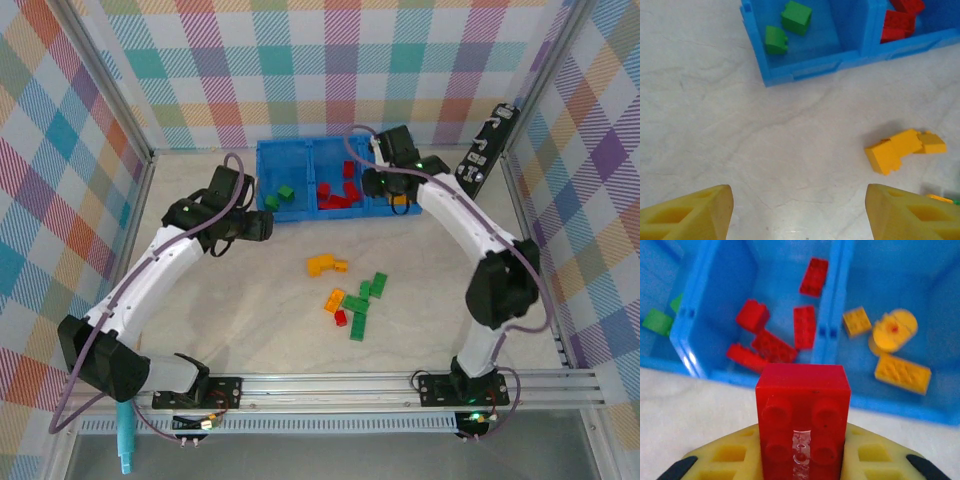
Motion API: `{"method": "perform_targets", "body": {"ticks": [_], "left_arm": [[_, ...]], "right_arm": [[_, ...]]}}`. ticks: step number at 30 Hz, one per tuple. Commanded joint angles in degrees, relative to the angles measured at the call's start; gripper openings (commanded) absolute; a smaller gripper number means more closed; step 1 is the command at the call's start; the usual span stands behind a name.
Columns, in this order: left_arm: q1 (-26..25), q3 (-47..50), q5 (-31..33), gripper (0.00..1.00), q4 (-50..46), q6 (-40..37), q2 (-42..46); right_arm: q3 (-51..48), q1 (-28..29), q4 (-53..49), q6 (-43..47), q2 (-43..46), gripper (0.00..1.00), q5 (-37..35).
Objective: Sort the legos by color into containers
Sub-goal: Place the lego in the container.
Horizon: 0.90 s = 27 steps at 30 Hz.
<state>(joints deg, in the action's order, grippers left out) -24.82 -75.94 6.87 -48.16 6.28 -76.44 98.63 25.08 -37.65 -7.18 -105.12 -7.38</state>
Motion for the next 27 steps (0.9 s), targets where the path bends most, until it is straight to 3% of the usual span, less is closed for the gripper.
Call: {"method": "perform_targets", "body": {"ticks": [1, 12, 18, 27], "left_arm": [[0.84, 2.26, -4.12, 0.7, -2.12, 1.34, 1.25], [0.31, 10.98, -8.38, 0.73, 0.43, 7.6, 3.63], [-0.55, 11.71, -11.22, 0.73, 1.8, 9.69, 0.96], [-2.25, 9.93, -10.87, 0.73, 1.93, 10.1, -2.29]], "right_arm": [[8.05, -0.12, 0.74, 3.76, -7.61, 0.27, 2.52], [26.5, 0.14, -0.85, 5.67, -24.75, 0.28, 7.19], [27.48, 1.02, -0.97, 7.47, -28.44, 0.34, 7.17], [23.51, 1.03, -0.28, 6.83, -27.21, 0.46, 9.72]]}}
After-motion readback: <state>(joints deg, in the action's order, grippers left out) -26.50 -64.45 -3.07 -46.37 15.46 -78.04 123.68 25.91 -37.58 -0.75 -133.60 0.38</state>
